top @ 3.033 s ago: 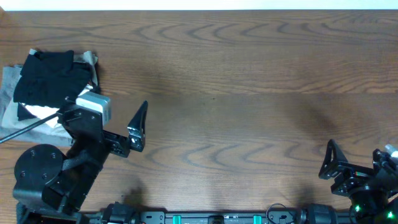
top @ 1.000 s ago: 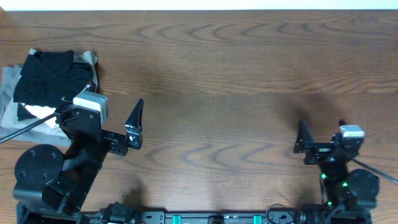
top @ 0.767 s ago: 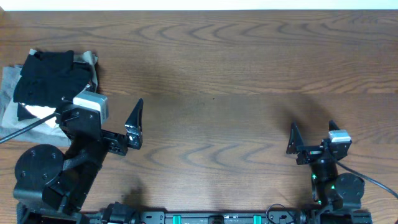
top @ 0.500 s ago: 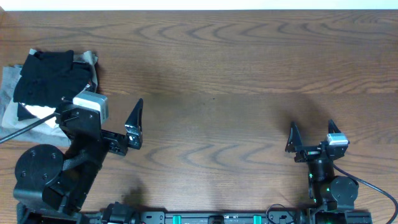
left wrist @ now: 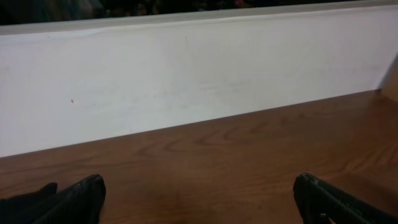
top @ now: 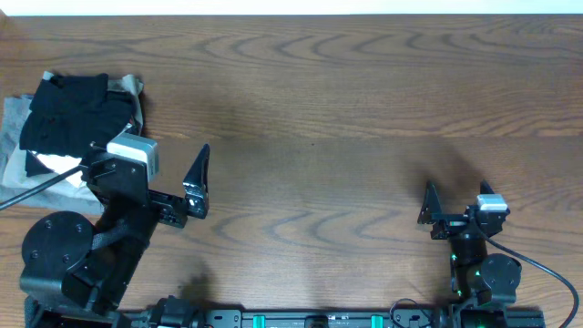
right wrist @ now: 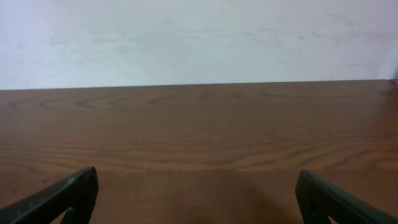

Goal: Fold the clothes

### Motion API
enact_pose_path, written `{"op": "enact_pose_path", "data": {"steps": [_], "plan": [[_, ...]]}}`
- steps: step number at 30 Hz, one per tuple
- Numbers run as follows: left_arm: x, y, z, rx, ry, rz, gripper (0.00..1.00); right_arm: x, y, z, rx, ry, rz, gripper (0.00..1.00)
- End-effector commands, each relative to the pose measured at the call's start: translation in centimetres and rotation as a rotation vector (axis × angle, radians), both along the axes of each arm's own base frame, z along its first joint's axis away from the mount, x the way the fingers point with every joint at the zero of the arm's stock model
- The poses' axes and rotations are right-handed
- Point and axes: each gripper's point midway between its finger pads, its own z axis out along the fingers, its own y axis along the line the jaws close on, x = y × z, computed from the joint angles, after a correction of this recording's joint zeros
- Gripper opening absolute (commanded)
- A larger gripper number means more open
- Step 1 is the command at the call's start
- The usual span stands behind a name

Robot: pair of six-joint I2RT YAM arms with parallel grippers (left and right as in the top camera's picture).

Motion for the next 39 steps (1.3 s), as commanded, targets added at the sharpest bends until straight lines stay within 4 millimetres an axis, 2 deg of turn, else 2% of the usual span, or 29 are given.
{"op": "enact_pose_path", "data": {"steps": [1, 28, 32, 35, 39], "plan": [[-0.1, 0.0, 0.1, 0.007, -0.008, 0.003, 0.98, 0.0, 0.0, -0.1, -0.014, 0.000, -0.001, 0.99], [-0.1, 0.0, 0.1, 0.007, -0.008, 0.003, 0.98, 0.0, 0.0, -0.1, -0.014, 0.000, -0.001, 0.99], [-0.4, -0.6, -1.0, -0.018, 0.045, -0.034, 0.98, 0.0, 0.0, -0.1, -0.014, 0.000, -0.001, 0.99], [-0.4, -0.4, -3.2, -0.026, 0.142, -0.016, 0.98, 0.0, 0.0, -0.1, -0.014, 0.000, -0.001, 0.99], [0.9, 2.6, -6.4, -0.151, 0.222, 0.221, 0.98, 0.0, 0.0, -0.1, -0.014, 0.000, -0.001, 0.99]]}}
